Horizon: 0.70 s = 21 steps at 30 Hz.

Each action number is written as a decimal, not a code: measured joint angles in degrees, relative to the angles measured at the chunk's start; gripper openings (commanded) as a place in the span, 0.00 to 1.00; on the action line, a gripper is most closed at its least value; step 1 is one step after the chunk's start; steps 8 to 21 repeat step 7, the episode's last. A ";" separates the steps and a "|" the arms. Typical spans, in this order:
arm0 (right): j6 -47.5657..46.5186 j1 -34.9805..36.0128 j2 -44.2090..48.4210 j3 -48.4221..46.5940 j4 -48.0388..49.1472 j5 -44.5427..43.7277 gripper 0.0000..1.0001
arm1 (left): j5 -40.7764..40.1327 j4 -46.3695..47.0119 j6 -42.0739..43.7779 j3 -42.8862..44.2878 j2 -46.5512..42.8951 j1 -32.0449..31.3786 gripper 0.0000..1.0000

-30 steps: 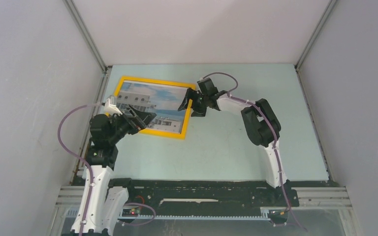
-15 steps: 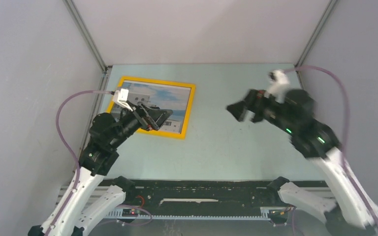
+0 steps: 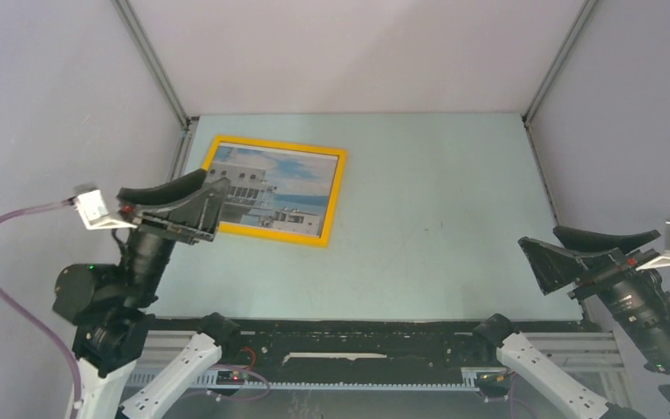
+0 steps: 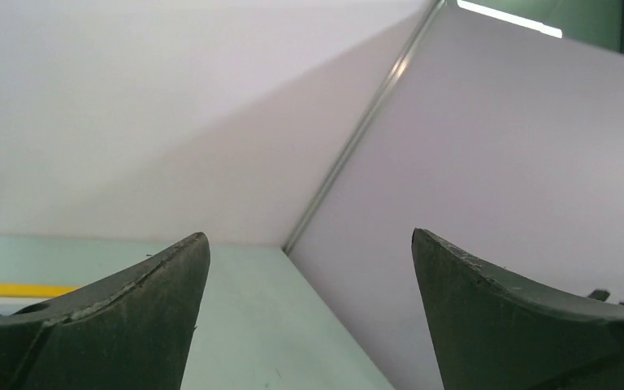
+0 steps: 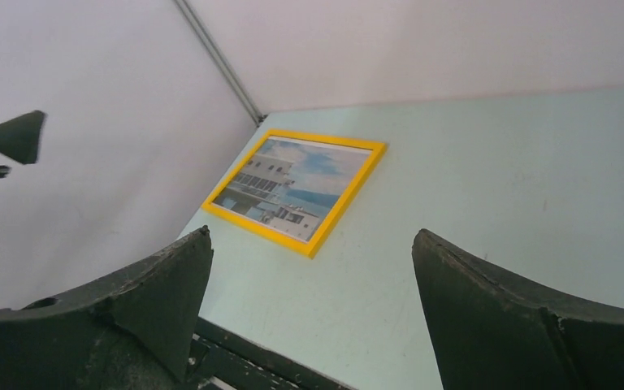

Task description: Put the photo into the frame

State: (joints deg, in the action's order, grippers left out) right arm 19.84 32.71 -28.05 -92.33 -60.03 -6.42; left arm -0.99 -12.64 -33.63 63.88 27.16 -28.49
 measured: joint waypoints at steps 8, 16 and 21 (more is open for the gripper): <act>-0.04 0.00 2.16 2.84 -1.40 -2.01 1.00 | -4.90 -1.22 0.79 2.27 -2.73 0.00 1.00; -0.04 0.00 2.16 2.84 -1.40 -2.01 1.00 | -4.90 -1.22 0.79 2.27 -2.73 0.00 1.00; -0.04 0.00 2.16 2.84 -1.40 -2.01 1.00 | -4.90 -1.22 0.79 2.27 -2.73 0.00 1.00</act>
